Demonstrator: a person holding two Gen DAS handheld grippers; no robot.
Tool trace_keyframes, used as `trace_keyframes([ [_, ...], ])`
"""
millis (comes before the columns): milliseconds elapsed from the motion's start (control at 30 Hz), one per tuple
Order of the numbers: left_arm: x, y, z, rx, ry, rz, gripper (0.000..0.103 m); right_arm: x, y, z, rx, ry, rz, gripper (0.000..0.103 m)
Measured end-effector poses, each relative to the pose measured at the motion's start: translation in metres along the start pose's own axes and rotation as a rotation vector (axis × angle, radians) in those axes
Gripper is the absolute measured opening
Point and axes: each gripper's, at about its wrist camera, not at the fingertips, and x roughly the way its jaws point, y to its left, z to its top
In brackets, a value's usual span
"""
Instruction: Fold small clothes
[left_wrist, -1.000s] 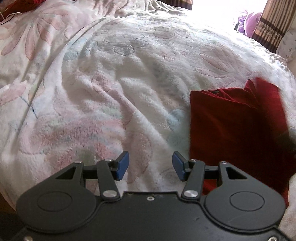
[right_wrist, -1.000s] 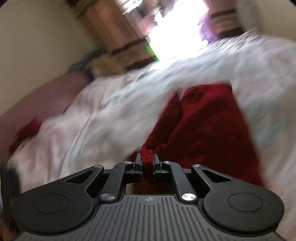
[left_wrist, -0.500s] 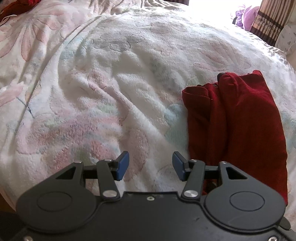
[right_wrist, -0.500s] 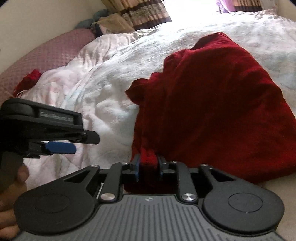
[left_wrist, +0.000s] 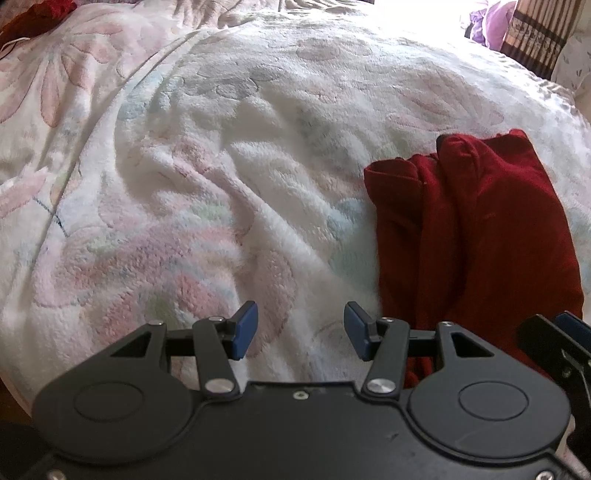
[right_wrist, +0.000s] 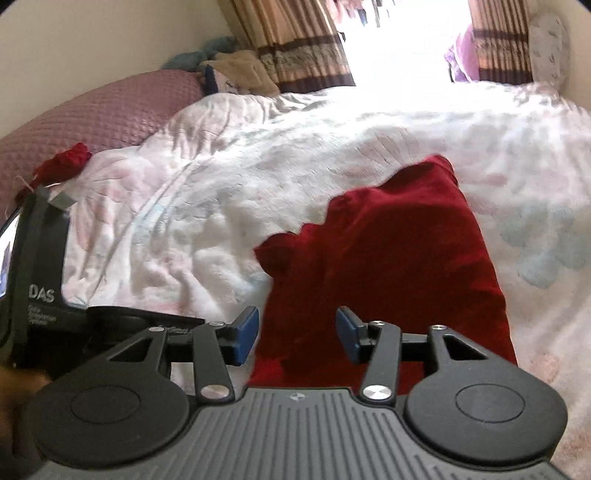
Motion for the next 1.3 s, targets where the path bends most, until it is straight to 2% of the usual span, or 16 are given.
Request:
trace_keyframes([
  [100,0.002,-0.003,-0.001,0.017,0.003,0.010,0.053,0.012,-0.008,-0.007,0.030,0.044,0.002,0.057],
  [300,0.003,-0.005,-0.003,0.030,0.007,0.019,0.053,0.033,-0.010,-0.032,0.008,0.160,0.004,0.057],
  [467,-0.001,-0.005,-0.002,0.027,-0.014,0.011,0.053,0.027,-0.009,-0.028,-0.008,0.157,0.009,0.057],
  [600,-0.009,-0.014,0.006,-0.007,-0.055,-0.087,0.053,-0.002,-0.028,0.004,-0.024,0.060,0.013,0.059],
  [667,-0.011,-0.030,0.011,0.013,-0.069,-0.115,0.053,-0.013,-0.047,0.017,-0.034,0.012,-0.072,0.063],
  [767,-0.009,-0.066,0.018,0.094,-0.093,-0.117,0.053,-0.014,-0.083,0.023,-0.004,-0.038,-0.260,0.067],
  [867,0.008,-0.096,0.024,0.164,-0.095,-0.133,0.053,-0.004,-0.120,0.019,0.025,0.004,-0.423,0.067],
  [967,0.033,-0.112,0.027,0.173,-0.071,-0.163,0.053,0.005,-0.148,0.013,0.072,0.048,-0.483,0.067],
  [1033,0.045,-0.116,0.027,0.167,-0.053,-0.170,0.049,0.007,-0.160,0.010,0.103,0.067,-0.487,0.067],
  [1100,0.046,-0.120,0.022,0.198,-0.081,-0.172,0.039,0.009,-0.164,0.009,0.112,0.079,-0.484,0.067],
  [1133,0.044,-0.121,0.020,0.212,-0.096,-0.174,0.027,0.010,-0.163,0.008,0.109,0.083,-0.482,0.067],
  [1167,0.041,-0.121,0.020,0.216,-0.103,-0.190,0.007,0.012,-0.161,0.008,0.106,0.086,-0.481,0.067],
  [1300,0.024,-0.111,0.025,0.154,-0.151,-0.224,0.006,0.015,-0.156,0.006,0.077,0.104,-0.463,0.067],
])
